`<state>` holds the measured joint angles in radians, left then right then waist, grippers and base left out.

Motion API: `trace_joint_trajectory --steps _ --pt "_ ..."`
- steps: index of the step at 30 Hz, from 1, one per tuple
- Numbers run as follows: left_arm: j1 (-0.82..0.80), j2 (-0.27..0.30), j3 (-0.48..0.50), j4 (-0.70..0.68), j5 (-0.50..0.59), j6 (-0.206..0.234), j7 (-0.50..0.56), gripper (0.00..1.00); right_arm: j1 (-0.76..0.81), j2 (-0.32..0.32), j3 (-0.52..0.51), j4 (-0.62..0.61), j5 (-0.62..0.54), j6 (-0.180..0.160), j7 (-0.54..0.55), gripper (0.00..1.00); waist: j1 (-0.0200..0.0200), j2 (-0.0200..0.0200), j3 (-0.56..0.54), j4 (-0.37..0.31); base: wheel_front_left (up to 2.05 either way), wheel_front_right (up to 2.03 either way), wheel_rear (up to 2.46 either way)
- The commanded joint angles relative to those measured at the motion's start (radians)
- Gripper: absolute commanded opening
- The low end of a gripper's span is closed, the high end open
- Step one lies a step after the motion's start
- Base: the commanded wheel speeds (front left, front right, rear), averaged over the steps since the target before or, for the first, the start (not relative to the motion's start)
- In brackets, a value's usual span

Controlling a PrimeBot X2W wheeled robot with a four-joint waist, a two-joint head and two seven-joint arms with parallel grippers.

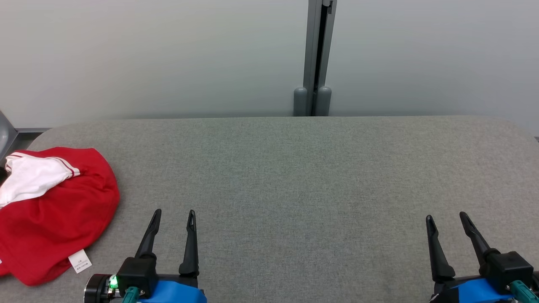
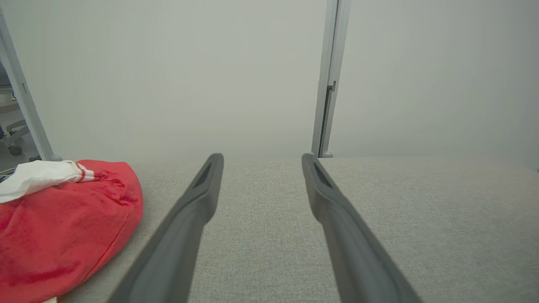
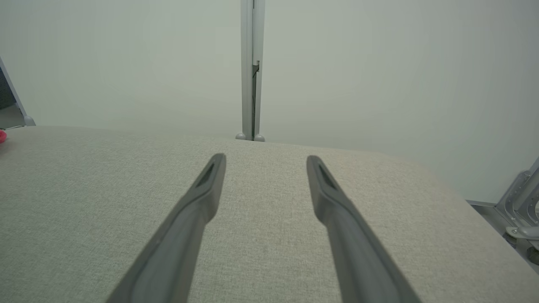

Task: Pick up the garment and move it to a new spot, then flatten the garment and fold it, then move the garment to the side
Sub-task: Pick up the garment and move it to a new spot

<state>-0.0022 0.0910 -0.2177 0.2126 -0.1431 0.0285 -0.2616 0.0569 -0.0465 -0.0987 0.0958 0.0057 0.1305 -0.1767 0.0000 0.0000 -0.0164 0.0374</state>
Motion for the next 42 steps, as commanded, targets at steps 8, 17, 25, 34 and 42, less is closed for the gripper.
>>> trace_joint_trajectory --steps 8,17,25,34,42 --pt "0.014 -0.015 0.028 0.004 -0.04 -0.016 -0.005 1.0 0.018 -0.007 -0.003 0.008 0.02 0.0 -0.007 1.0 0.0 0.0 -0.001 0.006 0.0 0.0 0.0" --pt "0.006 -0.022 0.032 0.012 -0.031 -0.015 -0.005 1.0 0.032 -0.006 -0.013 0.001 0.019 0.0 -0.011 1.0 0.0 0.0 0.0 0.122 0.0 0.0 0.0" --pt "0.005 -0.01 0.065 0.004 -0.02 -0.001 -0.004 1.0 0.02 -0.006 0.009 0.002 0.033 0.0 -0.012 1.0 0.0 0.0 0.006 0.328 0.0 0.0 0.0" --pt "0.038 -0.004 0.149 -0.034 -0.043 0.043 -0.004 1.0 -0.023 -0.007 0.059 0.011 0.046 0.0 0.003 1.0 0.0 0.0 0.035 0.497 0.0 0.0 0.0" --pt "0.101 -0.016 0.233 -0.113 -0.055 0.073 -0.004 1.0 -0.085 -0.006 0.12 0.041 0.038 0.0 0.016 1.0 0.0 0.0 0.058 0.51 0.0 0.0 0.0"
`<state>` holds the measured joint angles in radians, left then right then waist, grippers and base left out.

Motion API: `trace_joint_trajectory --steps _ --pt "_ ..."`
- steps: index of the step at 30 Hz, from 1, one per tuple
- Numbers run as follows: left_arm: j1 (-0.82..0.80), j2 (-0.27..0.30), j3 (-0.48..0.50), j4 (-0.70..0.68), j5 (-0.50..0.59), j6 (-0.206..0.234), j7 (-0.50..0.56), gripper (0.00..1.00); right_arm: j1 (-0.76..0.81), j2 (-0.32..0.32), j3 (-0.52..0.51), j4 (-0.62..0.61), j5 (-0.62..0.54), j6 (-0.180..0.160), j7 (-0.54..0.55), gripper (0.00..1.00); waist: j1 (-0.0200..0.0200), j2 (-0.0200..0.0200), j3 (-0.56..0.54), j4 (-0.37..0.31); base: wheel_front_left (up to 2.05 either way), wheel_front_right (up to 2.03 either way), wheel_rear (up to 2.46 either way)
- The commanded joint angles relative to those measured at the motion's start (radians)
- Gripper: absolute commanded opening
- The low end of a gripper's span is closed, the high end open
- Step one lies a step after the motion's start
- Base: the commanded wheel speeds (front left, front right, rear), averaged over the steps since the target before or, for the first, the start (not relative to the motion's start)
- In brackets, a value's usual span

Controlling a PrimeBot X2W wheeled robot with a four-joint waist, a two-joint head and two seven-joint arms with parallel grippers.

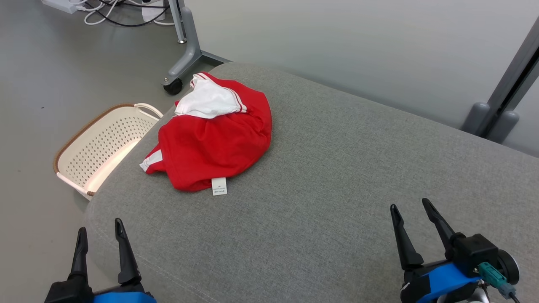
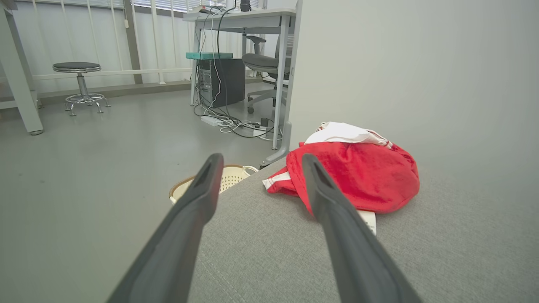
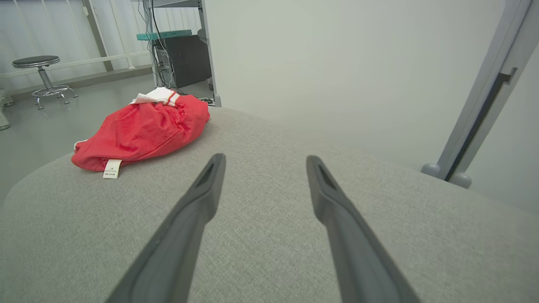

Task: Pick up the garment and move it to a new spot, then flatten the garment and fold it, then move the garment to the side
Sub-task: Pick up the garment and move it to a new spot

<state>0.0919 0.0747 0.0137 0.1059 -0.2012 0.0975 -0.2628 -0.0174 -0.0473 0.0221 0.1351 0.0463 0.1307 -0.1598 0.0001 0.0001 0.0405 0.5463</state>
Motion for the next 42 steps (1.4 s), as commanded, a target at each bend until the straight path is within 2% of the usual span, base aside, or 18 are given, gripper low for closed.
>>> trace_joint_trajectory --steps 1,8,14,17,22,26,28,30,35,42 --pt "0.012 -0.001 0.006 -0.011 0.004 0.003 -0.003 1.0 -0.015 -0.006 0.003 0.005 -0.003 0.0 -0.001 1.0 -0.0001 -0.0001 0.002 0.001 0.0 0.0 0.0" --pt "0.009 -0.011 0.009 -0.023 0.019 -0.01 -0.003 1.0 -0.028 -0.006 0.009 0.022 -0.001 0.0 -0.009 1.0 -0.0001 -0.0001 0.011 0.001 0.0 0.0 0.0" --pt "-0.078 0.004 0.014 0.005 -0.022 -0.051 0.023 1.0 -0.007 -0.006 -0.019 0.018 0.008 0.0 -0.014 1.0 -0.0001 -0.0001 0.022 -0.002 0.0 0.0 0.0" --pt "-0.183 0.031 0.016 0.003 -0.061 -0.085 0.111 1.0 0.004 -0.005 -0.035 0.005 0.004 0.0 -0.013 1.0 -0.0001 -0.0001 0.036 -0.002 0.0 0.0 0.0" --pt "-0.413 0.083 0.03 0.053 -0.158 -0.132 0.346 1.0 0.023 -0.006 -0.058 -0.02 -0.005 0.0 -0.003 1.0 -0.0001 -0.0001 0.064 -0.007 0.0 0.0 0.0" --pt "-0.571 0.139 0.062 0.128 -0.236 -0.15 0.515 1.0 0.011 -0.006 -0.048 -0.06 -0.017 0.0 0.017 1.0 -0.0001 -0.0001 0.118 -0.065 0.0 0.0 0.0" --pt "-0.64 0.148 0.087 0.146 -0.284 -0.147 0.579 1.0 0.003 -0.005 -0.044 -0.086 -0.022 0.0 0.029 1.0 -0.0001 -0.0001 0.155 -0.1 0.0 0.0 0.0" --pt "-0.712 0.184 0.116 0.178 -0.333 -0.139 0.674 1.0 0.003 -0.005 -0.032 -0.121 -0.031 0.0 0.051 1.0 -0.0001 -0.0001 0.205 -0.156 0.0 0.0 0.0" --pt "-0.786 0.243 0.146 0.237 -0.357 -0.12 0.753 1.0 0.001 -0.005 -0.018 -0.188 -0.047 0.0 0.083 1.0 -0.0001 -0.0001 0.282 -0.23 0.0 0.0 0.0" --pt "-0.837 0.316 0.176 0.308 -0.363 -0.057 0.87 1.0 -0.014 -0.005 0.002 -0.284 -0.065 0.0 0.119 1.0 -0.0001 -0.0001 0.374 -0.32 0.0 0.0 0.0"
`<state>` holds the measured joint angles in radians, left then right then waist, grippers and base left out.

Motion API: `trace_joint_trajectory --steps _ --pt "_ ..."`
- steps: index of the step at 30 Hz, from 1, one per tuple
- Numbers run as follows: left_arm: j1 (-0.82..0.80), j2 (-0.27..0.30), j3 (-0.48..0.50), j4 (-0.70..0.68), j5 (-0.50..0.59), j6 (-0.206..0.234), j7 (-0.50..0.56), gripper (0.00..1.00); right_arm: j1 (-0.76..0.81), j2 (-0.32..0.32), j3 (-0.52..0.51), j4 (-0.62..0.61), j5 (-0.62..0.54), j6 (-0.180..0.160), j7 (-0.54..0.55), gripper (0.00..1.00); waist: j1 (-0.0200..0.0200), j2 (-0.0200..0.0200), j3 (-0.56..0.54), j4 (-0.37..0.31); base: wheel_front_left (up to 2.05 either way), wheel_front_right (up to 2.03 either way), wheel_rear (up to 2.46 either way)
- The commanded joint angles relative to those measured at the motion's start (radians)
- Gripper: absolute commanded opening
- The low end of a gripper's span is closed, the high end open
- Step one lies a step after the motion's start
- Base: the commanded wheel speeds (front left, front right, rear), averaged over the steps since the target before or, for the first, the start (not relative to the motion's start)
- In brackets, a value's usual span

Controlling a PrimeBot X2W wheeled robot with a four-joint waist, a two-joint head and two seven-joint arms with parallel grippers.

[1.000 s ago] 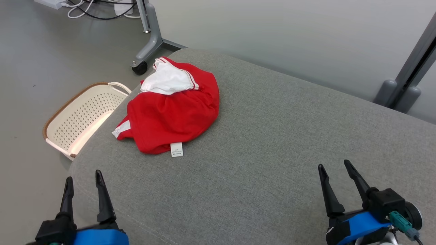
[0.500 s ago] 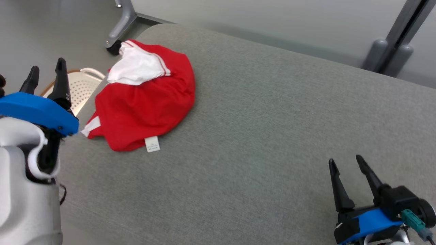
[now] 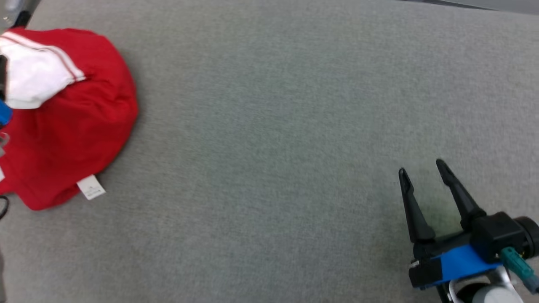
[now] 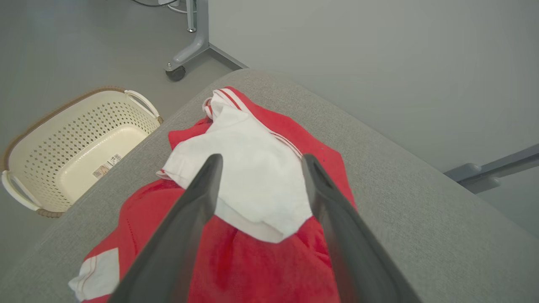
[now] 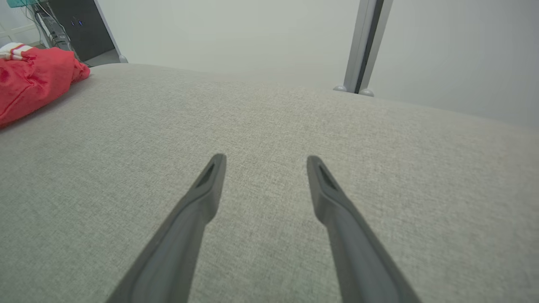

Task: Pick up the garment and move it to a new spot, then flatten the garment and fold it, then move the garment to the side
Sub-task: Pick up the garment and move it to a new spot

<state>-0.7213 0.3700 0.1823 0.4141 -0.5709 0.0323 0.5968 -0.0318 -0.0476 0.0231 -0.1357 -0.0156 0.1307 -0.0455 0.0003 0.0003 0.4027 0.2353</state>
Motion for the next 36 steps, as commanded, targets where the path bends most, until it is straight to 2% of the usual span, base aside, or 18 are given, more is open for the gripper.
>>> trace_joint_trajectory --steps 1,11,13,15,16,18,22,29,31,36 --pt "-0.024 0.021 0.007 0.0 0.007 0.008 0.011 1.0 0.0 -0.005 0.001 -0.013 -0.003 0.0 0.004 1.0 -0.0003 -0.0003 0.012 -0.009 0.0 0.0 0.0" --pt "-0.061 0.066 -0.015 0.05 0.026 0.053 0.101 1.0 0.036 -0.005 -0.007 -0.093 -0.03 0.0 0.035 1.0 -0.0003 -0.0003 0.128 -0.07 0.0 0.0 0.0" --pt "-0.06 0.061 -0.026 0.068 0.024 0.064 0.137 1.0 0.03 -0.005 -0.004 -0.098 -0.03 0.0 0.034 1.0 -0.0003 -0.0003 0.139 -0.075 0.0 0.0 0.0" --pt "-0.048 0.057 -0.045 0.076 0.015 0.057 0.193 1.0 0.029 -0.005 -0.004 -0.099 -0.023 0.0 0.031 1.0 -0.0003 -0.0003 0.141 -0.078 0.0 0.0 0.0" --pt "-0.041 0.057 -0.05 0.075 0.011 0.055 0.218 0.88 0.027 -0.005 -0.003 -0.098 -0.02 0.0 0.03 1.0 -0.0003 -0.0003 0.141 -0.081 0.0 0.0 0.0" --pt "-0.027 0.055 -0.056 0.071 -0.003 0.047 0.261 0.0 0.023 -0.005 -0.002 -0.093 -0.011 0.0 0.027 1.0 -0.0003 -0.0003 0.141 -0.085 0.0 0.0 0.0" --pt "-0.008 0.068 -0.055 0.043 -0.017 0.037 0.297 0.0 0.017 -0.005 0.0 -0.083 -0.004 0.0 0.024 1.0 -0.0003 -0.0003 0.135 -0.088 0.0 0.0 0.0" --pt "-0.041 0.116 -0.065 -0.002 0.018 -0.009 0.198 0.0 0.016 -0.005 -0.002 -0.048 0.015 0.0 0.005 1.0 -0.0003 -0.0003 0.064 -0.067 0.0 0.0 0.0" --pt "-0.063 0.128 -0.064 -0.014 0.017 -0.036 0.161 0.0 0.015 -0.005 0.004 -0.033 0.027 0.0 -0.002 1.0 -0.0003 -0.0003 0.034 -0.059 0.0 0.0 0.0" --pt "-0.127 0.135 -0.087 -0.047 0.012 -0.082 0.139 0.0 0.009 -0.005 0.016 0.013 0.06 0.0 -0.027 1.0 -0.0003 -0.0003 -0.053 -0.044 0.0 0.0 0.0"
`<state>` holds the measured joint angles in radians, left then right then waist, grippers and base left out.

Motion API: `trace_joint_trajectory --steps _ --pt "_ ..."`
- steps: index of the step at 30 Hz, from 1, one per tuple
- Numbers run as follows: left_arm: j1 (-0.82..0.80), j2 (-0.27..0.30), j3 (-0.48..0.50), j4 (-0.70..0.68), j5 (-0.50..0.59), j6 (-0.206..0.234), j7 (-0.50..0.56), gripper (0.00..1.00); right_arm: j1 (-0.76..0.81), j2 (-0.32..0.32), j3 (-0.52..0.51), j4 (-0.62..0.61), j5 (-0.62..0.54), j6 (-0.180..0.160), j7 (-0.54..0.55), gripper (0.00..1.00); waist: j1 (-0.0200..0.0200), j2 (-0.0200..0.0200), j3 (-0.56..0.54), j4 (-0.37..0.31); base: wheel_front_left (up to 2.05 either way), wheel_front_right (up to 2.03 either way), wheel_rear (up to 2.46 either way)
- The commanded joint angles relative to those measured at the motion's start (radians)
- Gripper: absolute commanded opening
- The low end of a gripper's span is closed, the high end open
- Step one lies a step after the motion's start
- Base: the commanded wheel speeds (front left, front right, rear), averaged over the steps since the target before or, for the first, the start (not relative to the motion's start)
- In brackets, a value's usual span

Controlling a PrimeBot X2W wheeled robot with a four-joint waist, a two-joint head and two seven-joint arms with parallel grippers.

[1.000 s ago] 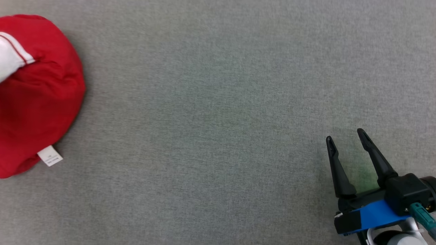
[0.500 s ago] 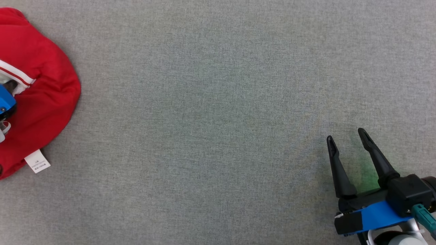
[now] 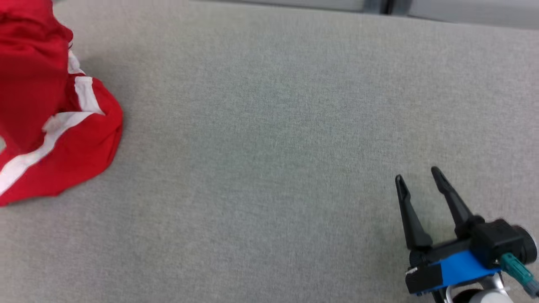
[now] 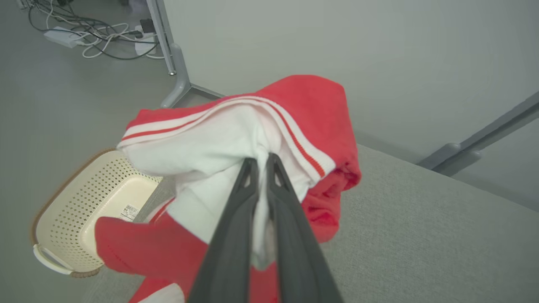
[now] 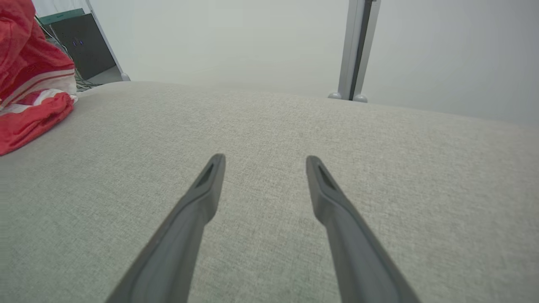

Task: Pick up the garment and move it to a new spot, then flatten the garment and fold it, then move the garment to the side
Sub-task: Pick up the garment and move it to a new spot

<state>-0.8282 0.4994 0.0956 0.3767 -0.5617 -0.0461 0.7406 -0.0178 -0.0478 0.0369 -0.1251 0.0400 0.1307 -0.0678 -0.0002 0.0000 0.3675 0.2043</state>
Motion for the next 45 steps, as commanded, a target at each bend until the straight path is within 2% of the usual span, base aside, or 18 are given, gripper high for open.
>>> trace_joint_trajectory --steps 1,6,12,21,22,25,28,33,36,40,41,42,43,44,45 --pt "-0.038 0.003 -0.004 -0.025 -0.001 -0.007 -0.006 0.0 -0.007 -0.004 0.005 0.012 0.014 0.0 -0.011 1.0 0.0002 0.0 -0.034 -0.012 0.0 0.0 0.0" --pt "-0.105 -0.022 -0.053 -0.09 -0.002 -0.033 -0.011 0.0 -0.016 -0.004 0.016 0.066 0.053 0.0 -0.045 1.0 0.0002 0.0 -0.119 -0.017 0.0 0.0 0.0" --pt "-0.177 -0.063 -0.132 -0.144 -0.017 -0.056 0.017 0.0 -0.004 -0.004 0.01 0.125 0.1 0.0 -0.088 1.0 0.0002 0.0 -0.227 -0.076 0.0 0.0 0.0" --pt "-0.199 -0.167 -0.258 -0.214 -0.111 -0.079 0.068 0.0 0.021 -0.004 -0.017 0.159 0.12 0.0 -0.108 1.0 0.0002 0.0 -0.291 -0.244 0.0 0.0 0.0" --pt "-0.177 -0.185 -0.279 -0.228 -0.13 -0.081 0.07 0.0 0.017 -0.004 -0.014 0.157 0.12 0.0 -0.107 1.0 0.0002 0.0 -0.286 -0.292 0.0 0.0 0.0" --pt "-0.133 -0.224 -0.311 -0.234 -0.157 -0.082 0.052 0.0 0.01 -0.004 -0.017 0.153 0.124 0.0 -0.108 1.0 0.0002 0.0 -0.275 -0.36 0.0 0.0 0.0" --pt "-0.055 -0.264 -0.328 -0.213 -0.175 -0.083 0.008 0.0 -0.001 -0.004 -0.021 0.156 0.129 0.0 -0.111 1.0 0.0002 0.0 -0.262 -0.428 0.0 0.0 0.0" --pt "0.105 -0.281 -0.392 -0.137 -0.123 -0.084 -0.094 0.0 0.0 -0.004 -0.016 0.16 0.123 0.0 -0.107 1.0 0.0002 0.0 -0.256 -0.519 0.0 0.0 0.0" --pt "0.194 -0.305 -0.424 -0.072 -0.091 -0.08 -0.175 0.0 0.001 -0.004 -0.021 0.158 0.122 0.0 -0.105 1.0 0.0002 0.0 -0.254 -0.548 0.0 0.0 0.0" --pt "0.271 -0.326 -0.478 0.026 -0.013 -0.063 -0.286 0.0 0.009 -0.004 -0.027 0.156 0.122 0.0 -0.106 1.0 0.0002 0.0 -0.255 -0.552 0.0 0.0 0.0" --pt "0.281 -0.329 -0.495 0.045 0.017 -0.059 -0.318 0.37 0.011 -0.004 -0.029 0.155 0.121 0.0 -0.105 1.0 0.0002 0.0 -0.255 -0.547 0.0 0.0 0.0" --pt "0.281 -0.329 -0.495 0.045 0.017 -0.059 -0.318 0.37 0.011 -0.004 -0.029 0.155 0.121 0.0 -0.105 1.0 0.0002 0.0 -0.255 -0.547 0.0 0.0 0.0" --pt "0.29 -0.335 -0.514 0.064 0.039 -0.056 -0.349 0.81 0.012 -0.004 -0.031 0.153 0.122 0.0 -0.103 1.0 0.0002 0.0 -0.255 -0.538 0.0 0.0 0.0" --pt "0.303 -0.346 -0.521 0.085 0.05 -0.049 -0.377 1.0 0.014 -0.004 -0.03 0.152 0.122 0.0 -0.101 1.0 0.0002 0.0 -0.257 -0.529 0.0 0.0 0.0" --pt "0.309 -0.354 -0.53 0.103 0.065 -0.041 -0.402 1.0 0.016 -0.004 -0.034 0.15 0.125 0.0 -0.1 1.0 0.0002 0.0 -0.259 -0.517 0.0 0.0 0.0"
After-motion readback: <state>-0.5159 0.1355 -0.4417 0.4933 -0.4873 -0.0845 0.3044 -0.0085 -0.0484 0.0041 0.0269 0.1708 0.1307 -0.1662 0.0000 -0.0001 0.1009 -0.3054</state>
